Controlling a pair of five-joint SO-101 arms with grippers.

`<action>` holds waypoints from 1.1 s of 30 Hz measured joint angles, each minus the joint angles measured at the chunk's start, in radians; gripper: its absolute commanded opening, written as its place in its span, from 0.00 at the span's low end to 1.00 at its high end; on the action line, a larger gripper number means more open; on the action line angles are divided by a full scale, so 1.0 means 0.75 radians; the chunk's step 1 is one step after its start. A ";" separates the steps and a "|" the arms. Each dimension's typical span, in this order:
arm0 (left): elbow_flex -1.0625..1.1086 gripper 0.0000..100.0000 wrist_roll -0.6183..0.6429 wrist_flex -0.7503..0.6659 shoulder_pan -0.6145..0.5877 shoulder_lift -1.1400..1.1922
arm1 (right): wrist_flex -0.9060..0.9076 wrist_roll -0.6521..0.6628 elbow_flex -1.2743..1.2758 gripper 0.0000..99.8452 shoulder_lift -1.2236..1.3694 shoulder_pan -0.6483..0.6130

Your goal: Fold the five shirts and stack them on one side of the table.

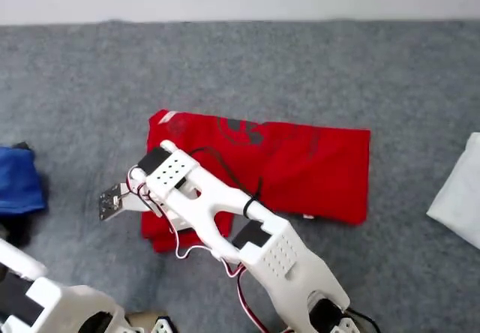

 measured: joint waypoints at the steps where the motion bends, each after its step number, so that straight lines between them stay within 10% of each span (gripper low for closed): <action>1: 0.000 0.01 0.000 0.000 0.000 0.000 | 0.000 0.000 -0.006 0.01 0.012 0.006; 33: 0.000 0.01 0.000 0.000 0.000 0.000 | 0.213 -0.006 -0.436 0.01 0.078 0.172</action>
